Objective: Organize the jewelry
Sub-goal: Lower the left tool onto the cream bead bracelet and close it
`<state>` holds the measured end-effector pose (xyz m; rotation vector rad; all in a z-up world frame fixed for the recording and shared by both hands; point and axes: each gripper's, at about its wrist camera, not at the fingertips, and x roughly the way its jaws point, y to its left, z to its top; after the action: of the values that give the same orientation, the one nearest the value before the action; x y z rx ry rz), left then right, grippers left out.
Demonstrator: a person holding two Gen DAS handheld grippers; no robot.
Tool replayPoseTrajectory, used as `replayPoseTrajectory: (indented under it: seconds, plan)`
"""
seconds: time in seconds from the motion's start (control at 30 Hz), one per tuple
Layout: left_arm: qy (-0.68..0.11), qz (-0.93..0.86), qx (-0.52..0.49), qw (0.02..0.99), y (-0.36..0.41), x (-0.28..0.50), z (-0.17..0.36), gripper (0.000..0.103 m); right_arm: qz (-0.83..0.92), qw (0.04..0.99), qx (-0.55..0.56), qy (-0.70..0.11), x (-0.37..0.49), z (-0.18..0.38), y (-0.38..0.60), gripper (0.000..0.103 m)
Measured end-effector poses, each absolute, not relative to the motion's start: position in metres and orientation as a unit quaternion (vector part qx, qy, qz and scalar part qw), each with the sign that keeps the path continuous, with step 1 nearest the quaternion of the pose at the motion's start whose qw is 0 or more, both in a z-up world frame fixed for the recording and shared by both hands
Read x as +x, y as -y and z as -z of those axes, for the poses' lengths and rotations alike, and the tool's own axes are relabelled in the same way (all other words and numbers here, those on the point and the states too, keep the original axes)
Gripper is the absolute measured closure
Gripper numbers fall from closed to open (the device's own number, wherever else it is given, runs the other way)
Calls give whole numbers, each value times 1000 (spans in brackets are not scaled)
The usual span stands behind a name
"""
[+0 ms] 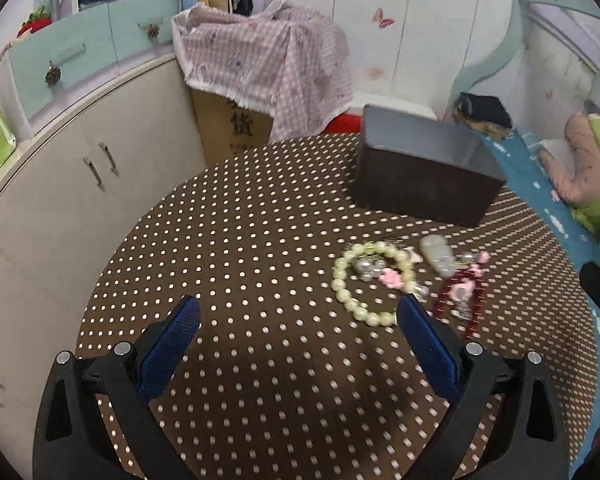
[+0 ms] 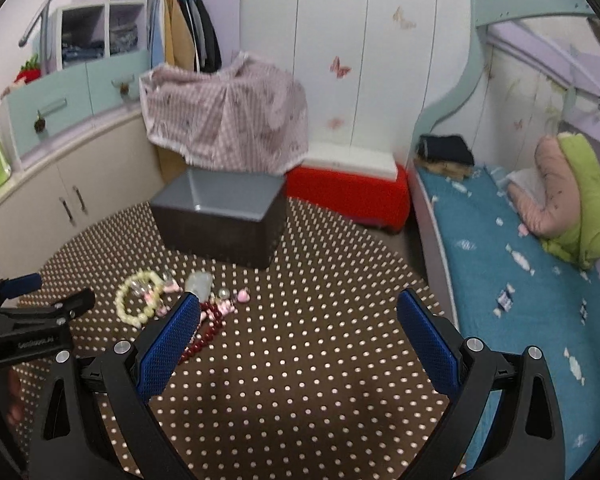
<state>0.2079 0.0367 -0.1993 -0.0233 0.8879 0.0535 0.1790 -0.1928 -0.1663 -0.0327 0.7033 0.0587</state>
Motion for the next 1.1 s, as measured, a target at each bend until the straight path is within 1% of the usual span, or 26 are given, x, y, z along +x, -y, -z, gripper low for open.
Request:
replayPoseTrajectory:
  seconds: [0.2,0.37,0.4,0.43,0.5,0.53,0.57,0.6,0.63,0.67,0.73,0.77,0.8,0.83,0.97,1.1]
  plan:
    - [-454,-32,0,891,-33,228,219,9,-34,931,-15,-364,199,183,193,8]
    - [-472,-46,3,881,-35,240,229,18,-43,926,-9,-375,210,191,193,8]
    - [-474,-45,3,879,-37,242,230,22,-44,926,-8,-376,210,192,193,8]
    - [-477,-44,2,878,-37,243,231,29,-46,924,-8,-379,212,194,192,8]
    - [-479,-36,-6,877,-39,243,232,39,-50,922,-6,-383,215,197,192,8]
    - [-479,-31,-11,877,-39,243,232,43,-53,921,-4,-386,217,199,191,8]
    - [-478,-32,-12,878,-40,243,232,45,-56,919,-1,-389,218,200,191,8]
    - [-476,-31,-11,879,-40,242,232,51,-57,919,0,-391,219,201,190,8]
    - [-475,-29,-9,880,-39,241,231,59,-59,917,0,-394,220,203,189,7]
    - [-472,-27,-8,881,-39,240,231,63,-59,916,0,-396,220,204,188,7]
    - [-468,-21,-1,884,-36,238,230,78,-60,914,0,-401,222,207,187,7]
    - [-467,-17,3,884,-34,238,231,81,-61,913,2,-403,222,208,187,7]
    - [-466,-13,6,885,-33,239,230,89,-61,911,3,-408,223,210,187,7]
    - [-465,-12,7,885,-32,239,230,95,-61,910,4,-409,223,211,187,7]
    - [-456,1,-16,890,-36,234,226,95,-58,907,0,-416,226,217,185,7]
    - [-431,20,-28,901,-40,221,210,95,-84,898,7,-431,227,223,177,7]
